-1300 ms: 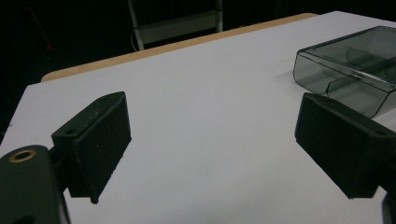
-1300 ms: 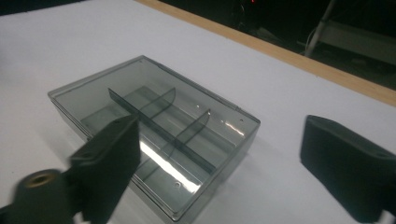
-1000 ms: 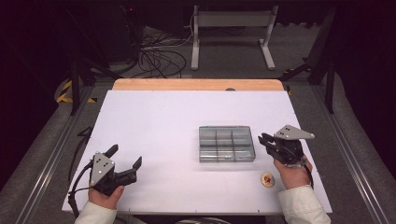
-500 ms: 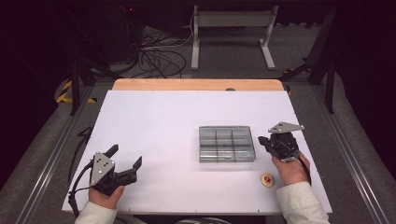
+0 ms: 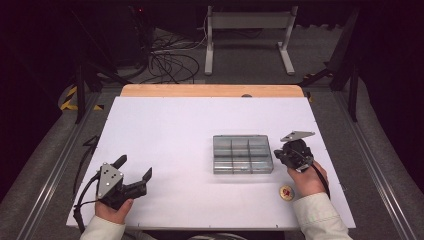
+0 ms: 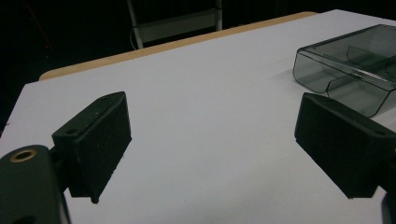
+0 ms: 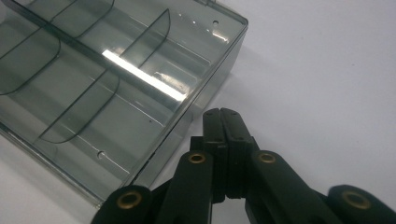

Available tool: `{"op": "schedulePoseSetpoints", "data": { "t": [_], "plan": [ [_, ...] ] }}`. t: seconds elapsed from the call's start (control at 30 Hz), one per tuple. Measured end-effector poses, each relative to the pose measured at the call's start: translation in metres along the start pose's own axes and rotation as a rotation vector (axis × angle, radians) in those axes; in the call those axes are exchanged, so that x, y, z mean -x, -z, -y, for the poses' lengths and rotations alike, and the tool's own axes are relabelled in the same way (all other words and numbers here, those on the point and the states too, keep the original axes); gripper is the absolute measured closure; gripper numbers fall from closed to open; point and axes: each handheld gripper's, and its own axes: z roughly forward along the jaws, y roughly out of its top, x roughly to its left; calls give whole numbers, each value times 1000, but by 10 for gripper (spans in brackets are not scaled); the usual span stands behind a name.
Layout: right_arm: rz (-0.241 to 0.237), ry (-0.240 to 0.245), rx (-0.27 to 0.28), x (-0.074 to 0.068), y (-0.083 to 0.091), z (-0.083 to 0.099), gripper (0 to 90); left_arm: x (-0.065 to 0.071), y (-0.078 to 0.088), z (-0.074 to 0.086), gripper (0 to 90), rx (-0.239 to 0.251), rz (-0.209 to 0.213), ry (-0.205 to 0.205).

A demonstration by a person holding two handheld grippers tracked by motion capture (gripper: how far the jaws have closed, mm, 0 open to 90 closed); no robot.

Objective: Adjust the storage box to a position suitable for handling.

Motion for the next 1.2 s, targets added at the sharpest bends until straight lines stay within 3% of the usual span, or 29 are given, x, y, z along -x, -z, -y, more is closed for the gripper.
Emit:
{"op": "schedulePoseSetpoints", "data": {
  "t": [0.3,0.63,1.2],
  "plan": [
    [-17,8,-40,-4,-9,-3,900,0,0,0,115,-2,0,2],
    [2,6,-55,-9,-10,-5,900,1,-1,0,116,-5,2,0],
    [-62,41,-46,-34,-22,-21,900,0,-2,0,116,-7,4,1]
  ]
}}
